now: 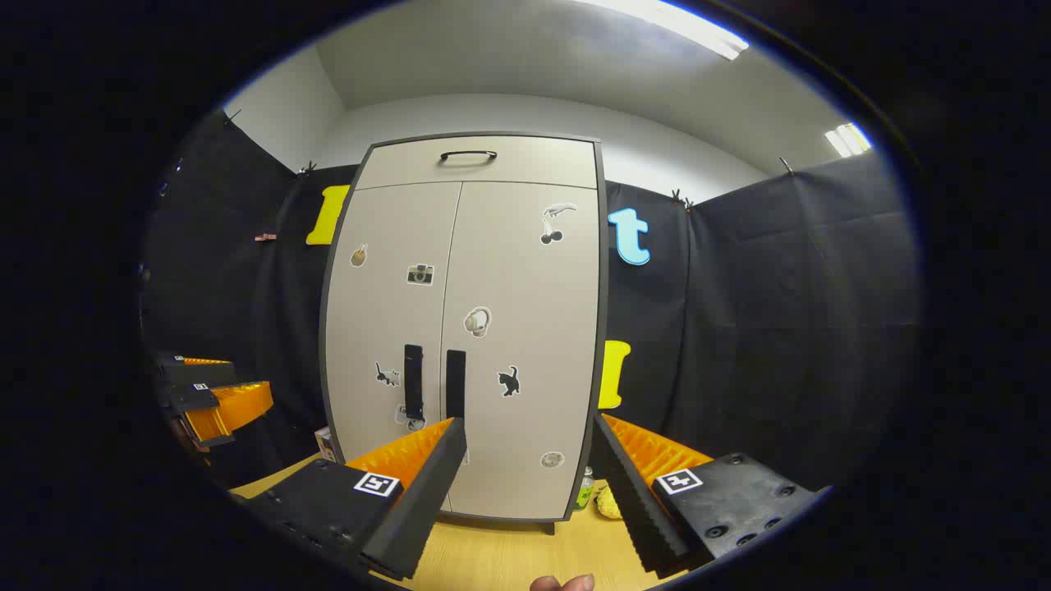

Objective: Open the right door of the double-door shoe cabinet with the right hand, and open the left door with the left hand.

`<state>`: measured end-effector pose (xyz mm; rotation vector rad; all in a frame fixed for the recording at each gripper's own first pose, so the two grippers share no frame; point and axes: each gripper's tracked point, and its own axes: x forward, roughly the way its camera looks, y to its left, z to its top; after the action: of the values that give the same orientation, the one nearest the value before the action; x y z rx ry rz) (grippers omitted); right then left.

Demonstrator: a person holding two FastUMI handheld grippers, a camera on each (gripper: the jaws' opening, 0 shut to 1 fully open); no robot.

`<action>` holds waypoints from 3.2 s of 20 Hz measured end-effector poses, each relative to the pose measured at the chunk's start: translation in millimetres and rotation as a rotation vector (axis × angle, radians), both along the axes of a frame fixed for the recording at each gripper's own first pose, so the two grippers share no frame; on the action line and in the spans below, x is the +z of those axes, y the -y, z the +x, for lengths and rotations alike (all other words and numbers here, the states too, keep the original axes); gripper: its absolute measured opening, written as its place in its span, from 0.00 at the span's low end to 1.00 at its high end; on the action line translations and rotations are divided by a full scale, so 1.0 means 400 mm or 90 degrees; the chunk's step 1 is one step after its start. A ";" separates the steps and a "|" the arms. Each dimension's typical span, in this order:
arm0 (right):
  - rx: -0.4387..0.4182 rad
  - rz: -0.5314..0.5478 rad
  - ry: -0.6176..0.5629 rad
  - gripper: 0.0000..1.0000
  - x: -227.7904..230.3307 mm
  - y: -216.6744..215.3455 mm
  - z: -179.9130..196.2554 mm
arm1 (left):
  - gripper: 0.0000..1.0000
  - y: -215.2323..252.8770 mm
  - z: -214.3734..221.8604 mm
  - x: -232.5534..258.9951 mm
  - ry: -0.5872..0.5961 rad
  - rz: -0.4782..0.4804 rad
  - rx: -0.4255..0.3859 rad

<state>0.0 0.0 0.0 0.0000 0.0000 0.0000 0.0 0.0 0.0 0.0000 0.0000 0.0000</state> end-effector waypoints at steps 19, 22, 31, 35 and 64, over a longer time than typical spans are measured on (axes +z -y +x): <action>0.001 0.008 0.002 0.97 -0.004 -0.022 -0.001 | 0.94 -0.035 -0.012 -0.009 0.001 0.014 0.021; 0.003 0.013 0.001 0.97 -0.005 -0.039 0.009 | 0.94 -0.048 -0.013 -0.010 0.002 0.012 0.024; 0.052 0.047 0.005 0.97 0.003 -0.201 0.202 | 0.94 -0.120 -0.002 -0.032 -0.005 0.007 0.041; 0.057 0.054 -0.007 0.98 -0.042 -0.250 0.339 | 0.94 -0.147 0.016 -0.062 -0.019 -0.005 0.047; 0.028 0.045 -0.103 0.15 -0.218 -0.289 0.629 | 0.95 -0.274 0.024 -0.164 -0.069 -0.035 0.096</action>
<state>251.6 115.8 -87.1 0.0714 0.1619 0.0435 9.6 109.7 -65.6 -0.0551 0.1080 0.1500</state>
